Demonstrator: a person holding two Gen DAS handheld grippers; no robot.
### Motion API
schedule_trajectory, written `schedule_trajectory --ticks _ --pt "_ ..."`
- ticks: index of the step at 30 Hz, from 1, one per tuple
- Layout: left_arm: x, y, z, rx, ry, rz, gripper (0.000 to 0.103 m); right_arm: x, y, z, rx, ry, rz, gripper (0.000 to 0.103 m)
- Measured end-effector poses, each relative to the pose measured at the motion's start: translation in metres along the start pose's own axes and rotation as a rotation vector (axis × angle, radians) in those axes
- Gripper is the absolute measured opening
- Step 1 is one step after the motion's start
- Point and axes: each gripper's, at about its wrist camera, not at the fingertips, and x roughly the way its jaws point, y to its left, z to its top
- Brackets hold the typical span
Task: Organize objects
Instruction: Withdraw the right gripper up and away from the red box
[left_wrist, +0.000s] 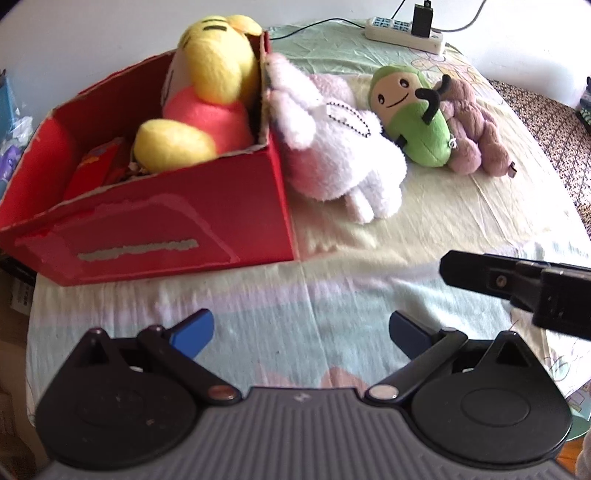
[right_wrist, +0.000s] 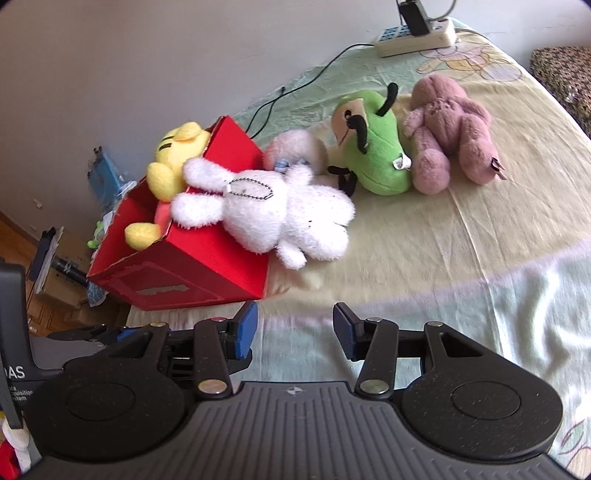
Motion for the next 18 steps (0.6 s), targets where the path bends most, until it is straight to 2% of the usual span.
schedule_trajectory --ticks 8,13,18 --pt "-0.023 0.029 0.015 0.051 -0.086 0.027 0.101 0.007 0.037 0.012 -0.02 -0.027 -0.009 0.049" --pt "-0.037 0.07 0.023 -0.006 -0.119 0.075 0.101 0.014 0.082 0.017 -0.106 -0.04 -0.07 0.05" --pt "-0.045 0.11 0.02 -0.068 -0.126 0.086 0.101 0.024 0.11 0.023 -0.133 -0.045 -0.073 0.05"
